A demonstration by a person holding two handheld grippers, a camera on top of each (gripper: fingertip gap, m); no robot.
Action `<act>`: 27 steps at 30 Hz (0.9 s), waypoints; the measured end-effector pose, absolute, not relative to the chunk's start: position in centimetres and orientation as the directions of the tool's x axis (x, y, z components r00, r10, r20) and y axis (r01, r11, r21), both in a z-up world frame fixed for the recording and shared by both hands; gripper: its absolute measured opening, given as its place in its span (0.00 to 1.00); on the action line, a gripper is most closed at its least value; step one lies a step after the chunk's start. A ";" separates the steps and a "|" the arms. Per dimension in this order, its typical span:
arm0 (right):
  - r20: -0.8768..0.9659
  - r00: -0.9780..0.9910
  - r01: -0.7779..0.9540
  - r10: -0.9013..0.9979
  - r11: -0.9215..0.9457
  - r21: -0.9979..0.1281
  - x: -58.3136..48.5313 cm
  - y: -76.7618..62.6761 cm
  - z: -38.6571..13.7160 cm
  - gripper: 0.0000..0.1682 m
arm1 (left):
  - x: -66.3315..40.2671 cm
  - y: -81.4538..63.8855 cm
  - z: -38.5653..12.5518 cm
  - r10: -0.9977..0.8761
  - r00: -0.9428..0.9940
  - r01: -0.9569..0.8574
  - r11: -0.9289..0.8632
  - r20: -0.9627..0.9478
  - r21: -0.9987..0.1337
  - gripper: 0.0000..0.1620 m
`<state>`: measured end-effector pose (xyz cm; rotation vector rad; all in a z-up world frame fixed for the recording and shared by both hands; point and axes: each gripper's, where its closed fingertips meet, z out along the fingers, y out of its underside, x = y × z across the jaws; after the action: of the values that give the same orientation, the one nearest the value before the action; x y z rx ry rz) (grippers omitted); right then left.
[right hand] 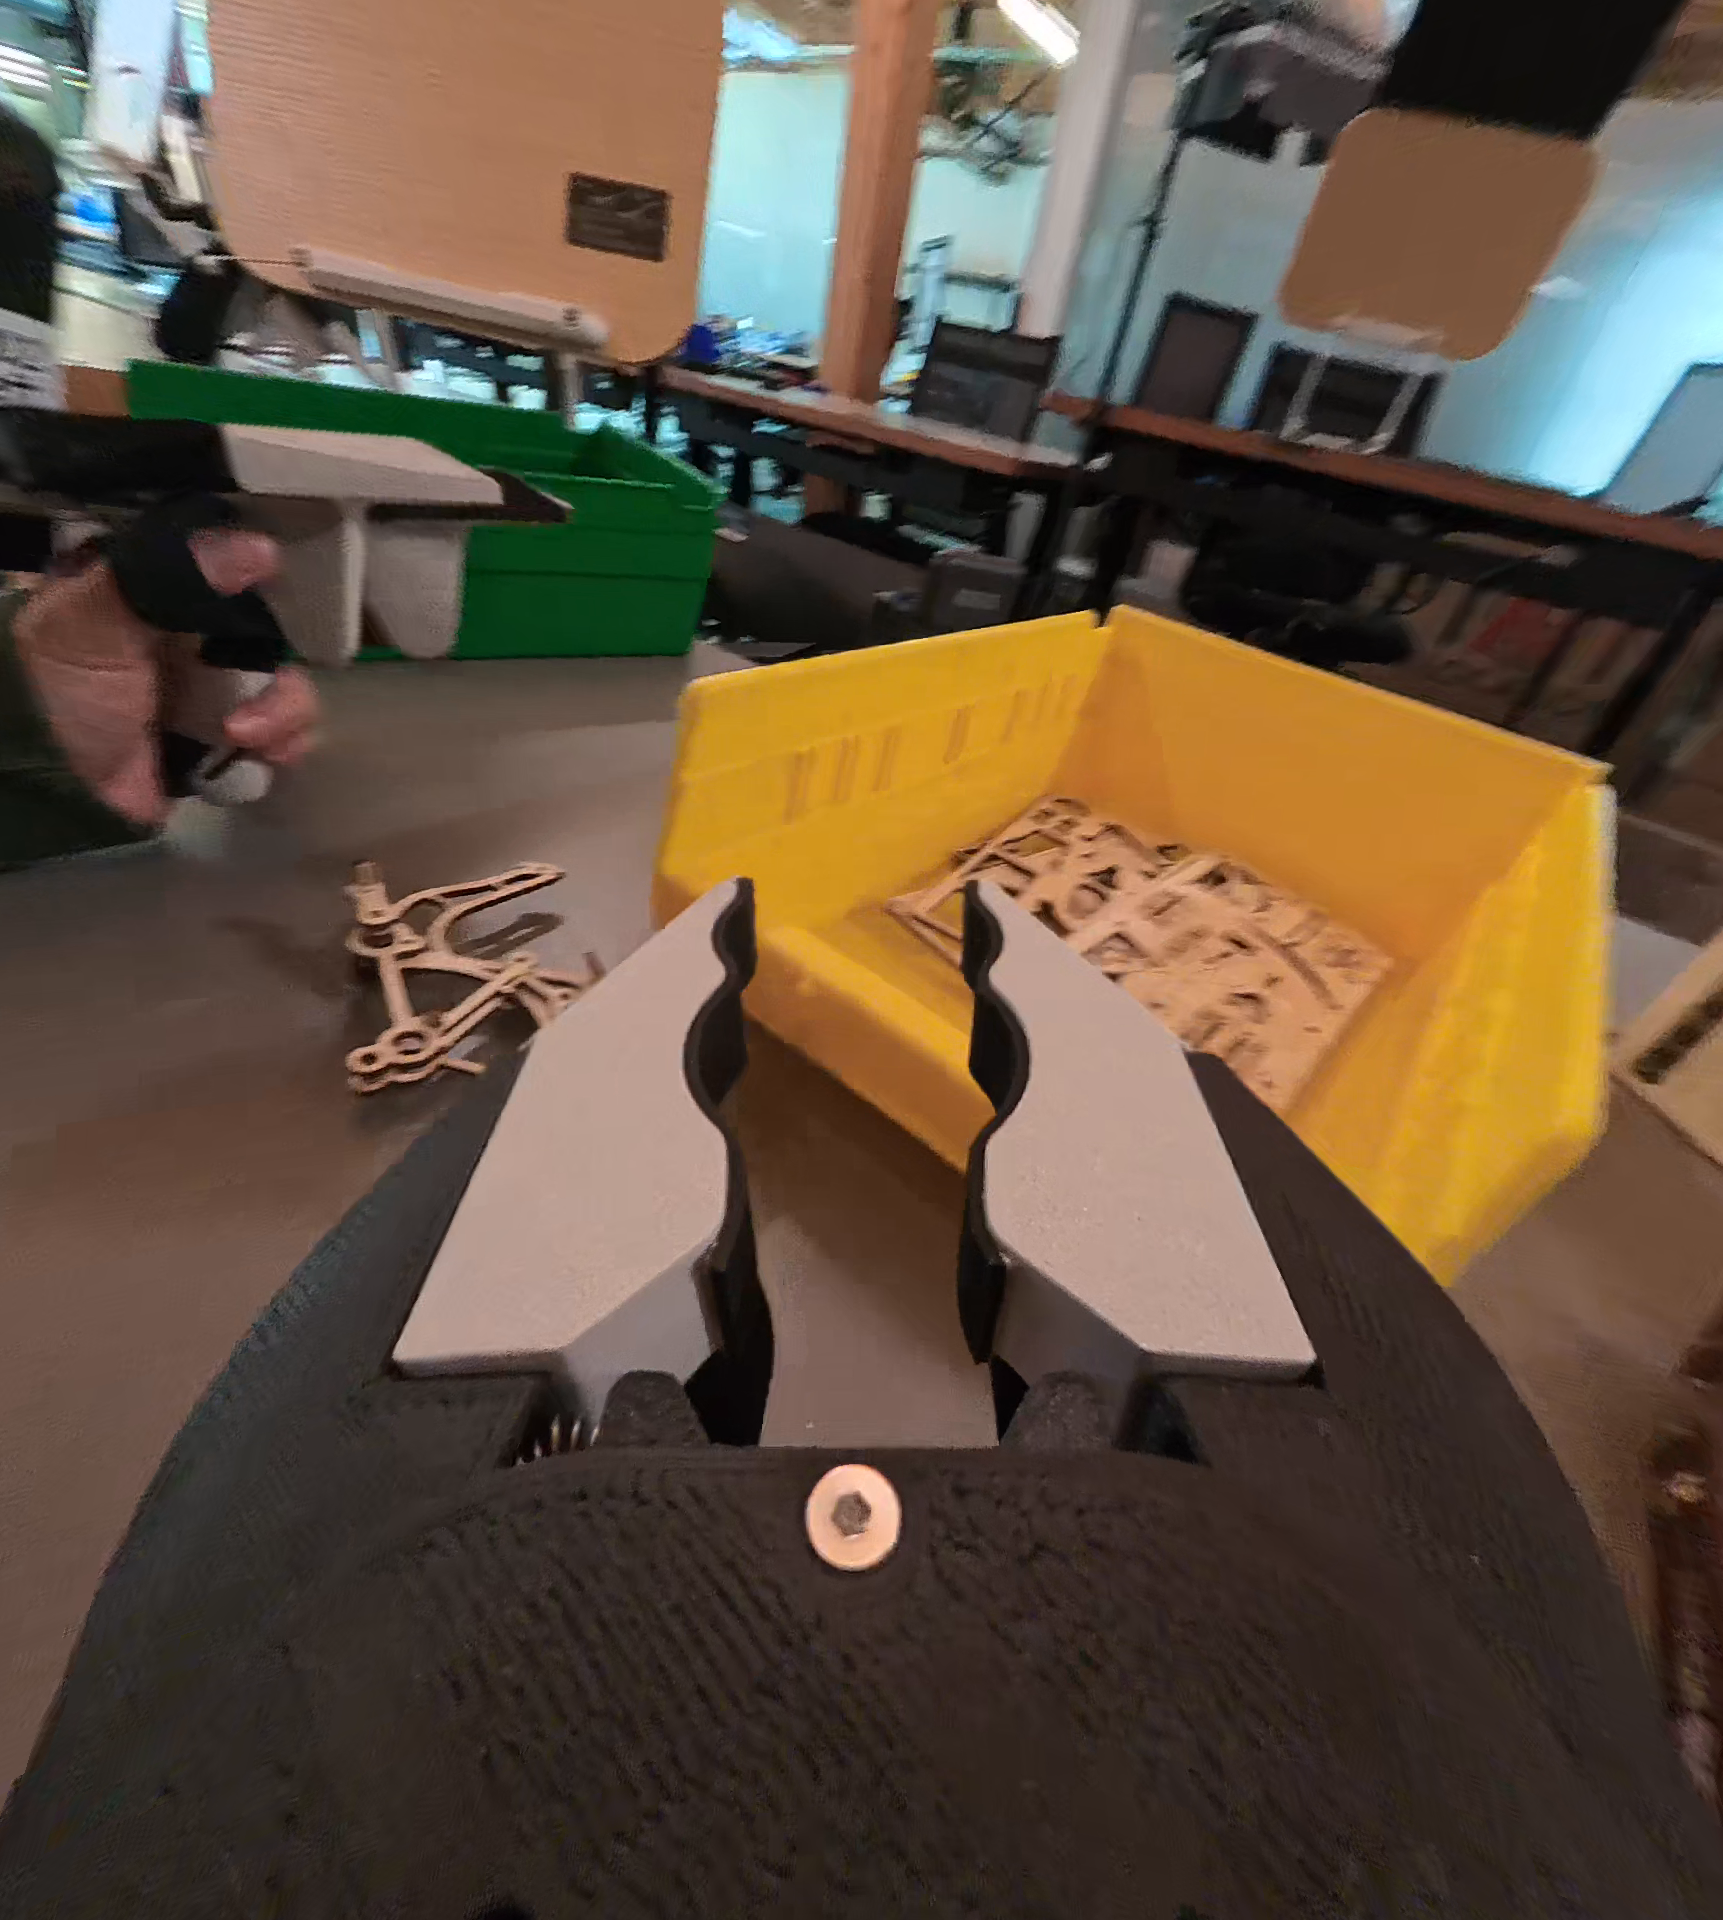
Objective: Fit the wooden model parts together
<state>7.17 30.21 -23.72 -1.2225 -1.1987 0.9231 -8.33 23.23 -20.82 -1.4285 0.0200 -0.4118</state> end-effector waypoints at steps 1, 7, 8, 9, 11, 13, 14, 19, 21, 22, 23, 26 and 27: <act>0.153 0.124 0.091 0.980 0.143 -0.986 7.0 29.6 -23.8 0.24 | -7.6 23.2 -21.0 -0.328 0.918 0.255 0.061 0.222 -0.965 0.32; 0.026 -0.213 0.295 0.977 0.089 -0.951 5.2 24.3 -27.2 0.20 | -7.8 22.4 -21.0 -0.344 0.920 0.221 0.065 0.186 -0.973 0.36; 0.009 -0.249 0.333 0.968 0.094 -0.938 4.7 23.1 -27.8 0.20 | -8.0 22.3 -21.0 -0.342 0.920 0.225 0.065 0.190 -0.972 0.36; 0.009 -0.258 0.367 0.966 0.106 -0.924 4.2 22.2 -28.3 0.21 | -8.1 22.2 -21.0 -0.340 0.920 0.230 0.066 0.195 -0.971 0.36; 0.038 -0.240 0.426 0.970 0.140 -0.894 3.2 21.2 -29.5 0.22 | -8.2 22.0 -21.0 -0.334 0.921 0.235 0.068 0.200 -0.970 0.36; 0.040 -0.196 0.453 0.980 0.126 -0.883 2.4 21.1 -29.9 0.24 | -8.1 22.1 -21.2 -0.327 0.925 0.224 0.063 0.192 -0.973 0.35; 0.017 -0.185 0.457 0.983 0.101 -0.884 2.3 21.1 -29.9 0.26 | -8.0 22.1 -21.4 -0.321 0.929 0.214 0.057 0.185 -0.975 0.34; -0.230 -0.091 0.544 0.969 -0.146 -0.826 2.7 22.5 -31.6 0.39 | -8.1 22.2 -21.3 -0.304 0.937 0.204 0.069 0.174 -0.977 0.33; -0.229 -0.095 0.556 0.969 -0.139 -0.820 2.4 22.6 -31.7 0.37 | -8.1 22.3 -21.3 -0.308 0.933 0.214 0.067 0.184 -0.974 0.33; -0.222 -0.101 0.565 0.970 -0.128 -0.815 2.1 22.7 -31.8 0.36 | -8.1 22.3 -21.4 -0.310 0.933 0.215 0.064 0.186 -0.975 0.33; -0.218 -0.108 0.577 0.970 -0.117 -0.809 1.9 22.7 -32.0 0.35 | -8.0 22.4 -21.4 -0.311 0.932 0.213 0.061 0.185 -0.975 0.33; -0.227 -0.134 0.598 0.965 -0.104 -0.795 1.7 22.2 -32.4 0.35 | -7.7 22.3 -21.4 -0.318 0.932 0.205 0.063 0.175 -0.977 0.33; -0.219 -0.141 0.595 0.966 -0.094 -0.798 1.7 22.1 -32.3 0.34 | -7.6 22.3 -21.4 -0.319 0.932 0.203 0.064 0.173 -0.977 0.33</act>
<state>1.74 22.05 -32.33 -1.6964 -1.7482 1.1320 -7.61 22.27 -21.36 -1.4542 0.0969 -0.3955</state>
